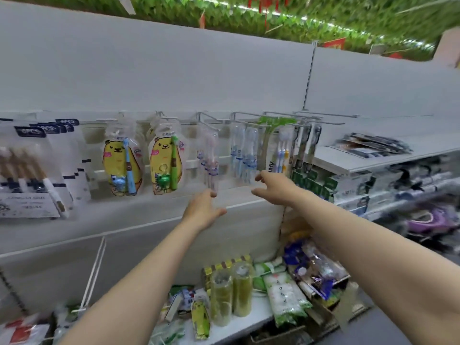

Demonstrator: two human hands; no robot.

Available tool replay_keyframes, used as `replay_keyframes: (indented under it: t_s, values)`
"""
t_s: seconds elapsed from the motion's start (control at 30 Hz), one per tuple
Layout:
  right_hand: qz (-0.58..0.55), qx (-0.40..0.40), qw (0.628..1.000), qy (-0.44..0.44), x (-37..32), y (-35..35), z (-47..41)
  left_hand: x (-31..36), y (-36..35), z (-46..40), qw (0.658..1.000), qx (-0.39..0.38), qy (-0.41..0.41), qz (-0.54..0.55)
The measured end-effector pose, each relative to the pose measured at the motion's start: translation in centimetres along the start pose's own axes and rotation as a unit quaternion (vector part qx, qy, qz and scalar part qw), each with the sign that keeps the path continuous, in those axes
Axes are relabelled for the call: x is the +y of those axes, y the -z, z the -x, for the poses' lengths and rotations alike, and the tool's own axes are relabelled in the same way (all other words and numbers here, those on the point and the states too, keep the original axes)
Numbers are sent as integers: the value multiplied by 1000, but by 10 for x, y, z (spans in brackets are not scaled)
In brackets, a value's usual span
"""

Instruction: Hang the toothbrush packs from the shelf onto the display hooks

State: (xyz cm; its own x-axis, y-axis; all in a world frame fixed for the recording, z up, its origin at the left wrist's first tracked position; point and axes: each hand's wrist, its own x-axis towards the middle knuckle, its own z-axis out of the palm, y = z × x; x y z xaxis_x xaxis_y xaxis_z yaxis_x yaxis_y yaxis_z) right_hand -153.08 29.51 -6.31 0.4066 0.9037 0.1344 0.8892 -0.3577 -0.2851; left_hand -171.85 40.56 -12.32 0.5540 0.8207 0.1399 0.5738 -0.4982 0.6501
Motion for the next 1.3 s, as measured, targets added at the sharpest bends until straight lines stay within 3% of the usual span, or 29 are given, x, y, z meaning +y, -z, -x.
replay_keyframes:
  t_s: [0.1,0.2,0.43,0.67,0.97,1.3]
  values:
    - [126,11,992,25,46,39,23,57,3,1,989,-10,-81,-122]
    - [166,59,983,47,93,81,48,120,-5,9,972,16,-145,-183]
    - [162,151,974,55,210,156,127,256,-67,43,953,28,-232,-193]
    - [139,164,976,26,323,185,169,349,-148,47,941,3,-289,-175]
    - [99,154,983,-22,452,198,144,421,-231,-21,928,-18,-310,-206]
    - [70,133,987,-60,618,215,17,498,-361,-203,932,-22,-319,-171]
